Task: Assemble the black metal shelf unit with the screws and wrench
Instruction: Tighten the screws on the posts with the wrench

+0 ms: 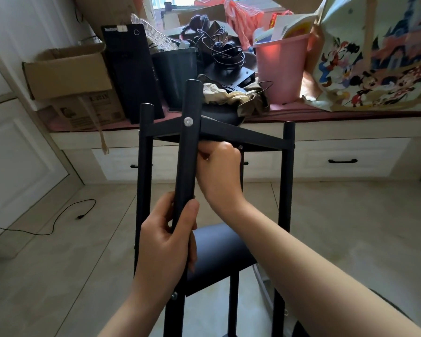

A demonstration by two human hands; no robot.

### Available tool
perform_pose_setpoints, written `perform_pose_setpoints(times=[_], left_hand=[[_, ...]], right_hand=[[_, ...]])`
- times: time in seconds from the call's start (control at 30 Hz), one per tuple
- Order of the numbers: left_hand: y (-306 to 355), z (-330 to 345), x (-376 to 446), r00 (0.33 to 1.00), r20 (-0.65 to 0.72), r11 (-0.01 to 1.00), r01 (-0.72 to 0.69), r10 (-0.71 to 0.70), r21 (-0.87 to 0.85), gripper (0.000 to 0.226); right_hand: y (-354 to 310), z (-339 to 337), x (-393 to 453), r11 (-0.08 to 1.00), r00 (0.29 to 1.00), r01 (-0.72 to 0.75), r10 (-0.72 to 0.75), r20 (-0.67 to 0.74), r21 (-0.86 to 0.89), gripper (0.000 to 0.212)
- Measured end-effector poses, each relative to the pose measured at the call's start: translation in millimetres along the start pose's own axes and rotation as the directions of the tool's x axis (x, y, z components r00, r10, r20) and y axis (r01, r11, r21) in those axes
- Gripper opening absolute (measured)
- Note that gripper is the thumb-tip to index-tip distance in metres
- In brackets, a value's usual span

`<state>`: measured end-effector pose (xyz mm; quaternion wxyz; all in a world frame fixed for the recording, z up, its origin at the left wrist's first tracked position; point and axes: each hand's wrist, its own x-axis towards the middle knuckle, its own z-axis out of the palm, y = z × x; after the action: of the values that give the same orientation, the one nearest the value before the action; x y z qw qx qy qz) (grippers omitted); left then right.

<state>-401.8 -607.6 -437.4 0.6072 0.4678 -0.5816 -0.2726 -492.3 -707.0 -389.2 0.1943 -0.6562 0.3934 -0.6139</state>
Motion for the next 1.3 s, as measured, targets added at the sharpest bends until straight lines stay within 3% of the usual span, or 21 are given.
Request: perform_pose_setpoints(times=[0.23, 0.33, 0.57, 0.7, 0.8, 0.97, 1.3], left_hand=[[-2, -2, 3, 1.0, 0.001, 1.0, -0.009, 0.009, 0.0, 0.032], [-2, -3, 4, 1.0, 0.0, 1.0, -0.009, 0.009, 0.0, 0.037], [-3, -4, 5, 1.0, -0.001, 1.0, 0.005, -0.005, -0.02, 0.038], [-4, -4, 4, 1.0, -0.002, 1.0, 0.006, -0.006, -0.028, 0.038], [-5, -4, 4, 1.0, 0.004, 0.999, -0.001, 0.001, -0.04, 0.037], [-5, -3, 5, 1.0, -0.004, 0.999, -0.007, 0.007, -0.04, 0.039], [-5, -3, 6, 1.0, 0.001, 0.999, -0.011, 0.011, -0.042, 0.038]], right_hand=[[3, 6, 1, 1.0, 1.0, 0.003, -0.004, -0.025, -0.021, 0.048], [6, 4, -1, 0.999, 0.999, -0.02, 0.02, 0.027, -0.026, 0.034], [3, -13, -4, 0.993, 0.977, -0.089, 0.072, 0.201, 0.079, 0.03], [-1, -25, 0, 0.985, 0.965, -0.154, 0.132, 0.226, 0.08, 0.048], [-4, -31, 2, 0.988, 0.961, -0.143, 0.126, 0.245, 0.051, 0.045], [-5, -35, 2, 0.996, 0.971, -0.087, 0.084, 0.224, 0.005, 0.02], [-6, -29, -3, 1.0, 0.987, -0.03, 0.031, 0.158, -0.006, 0.023]])
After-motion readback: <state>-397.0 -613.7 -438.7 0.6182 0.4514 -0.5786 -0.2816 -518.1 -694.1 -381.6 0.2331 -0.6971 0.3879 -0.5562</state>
